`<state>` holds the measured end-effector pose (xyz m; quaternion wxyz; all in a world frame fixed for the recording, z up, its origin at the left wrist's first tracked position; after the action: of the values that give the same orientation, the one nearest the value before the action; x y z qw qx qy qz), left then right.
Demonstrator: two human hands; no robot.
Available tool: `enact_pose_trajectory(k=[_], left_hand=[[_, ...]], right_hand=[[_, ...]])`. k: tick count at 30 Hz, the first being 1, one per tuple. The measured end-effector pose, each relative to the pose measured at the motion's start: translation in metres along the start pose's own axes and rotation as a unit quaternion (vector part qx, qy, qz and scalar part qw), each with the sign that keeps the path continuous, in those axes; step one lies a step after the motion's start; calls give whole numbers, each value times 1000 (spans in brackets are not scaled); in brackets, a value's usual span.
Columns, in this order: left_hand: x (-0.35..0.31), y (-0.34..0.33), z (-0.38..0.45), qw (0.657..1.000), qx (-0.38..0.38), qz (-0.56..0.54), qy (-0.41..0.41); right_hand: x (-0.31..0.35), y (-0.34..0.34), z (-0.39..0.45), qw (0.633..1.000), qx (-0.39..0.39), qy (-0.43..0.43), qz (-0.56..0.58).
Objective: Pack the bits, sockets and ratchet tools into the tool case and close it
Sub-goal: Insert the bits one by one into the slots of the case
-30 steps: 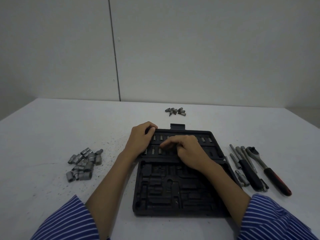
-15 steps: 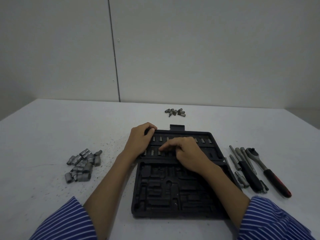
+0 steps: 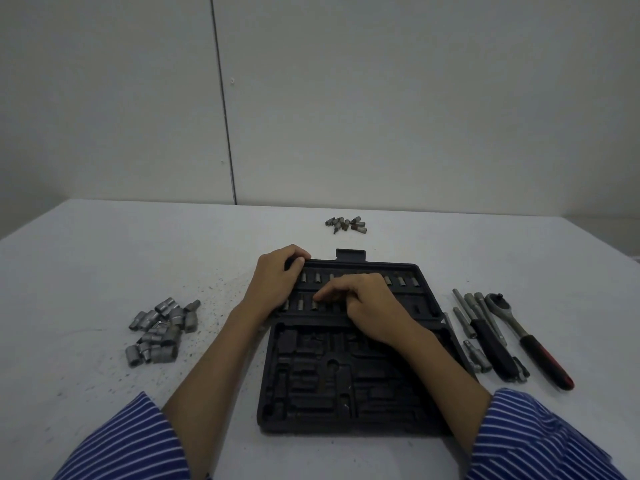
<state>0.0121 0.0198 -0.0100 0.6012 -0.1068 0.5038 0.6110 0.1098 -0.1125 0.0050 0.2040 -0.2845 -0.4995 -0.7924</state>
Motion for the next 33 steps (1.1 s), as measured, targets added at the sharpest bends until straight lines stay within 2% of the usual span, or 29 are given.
enact_pose_trajectory(k=[9, 14, 18, 21, 27, 33], left_hand=[[0, -1, 2, 1000, 9, 9, 2], [-2, -4, 8, 997, 51, 58, -7], [-4, -8, 17, 991, 74, 111, -6], [-8, -14, 23, 987, 89, 131, -1], [-14, -29, 35, 982, 98, 159, 17], [-12, -45, 49, 980, 95, 175, 26]], right_hand=[[0, 1, 0, 1000, 10, -1, -5], [2, 4, 2, 999, 37, -12, -26], [0, 11, 9, 998, 20, -16, -50], [0, 17, 15, 994, -3, -15, -104], [-13, 21, 27, 964, -72, -9, -256], [-24, 19, 34, 949, -62, -40, -305]])
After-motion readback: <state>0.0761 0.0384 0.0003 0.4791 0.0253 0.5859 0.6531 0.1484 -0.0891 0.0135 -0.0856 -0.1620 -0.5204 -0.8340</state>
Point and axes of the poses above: each hand's wrist, its own z-axis towards the middle knuckle, its own y-axis out of the back of the hand, x = y × z, the point moved 5 cm from there along z, towards the middle knuckle, and after that the axes turned 6 degrees about -x, right-handed, at the moved point
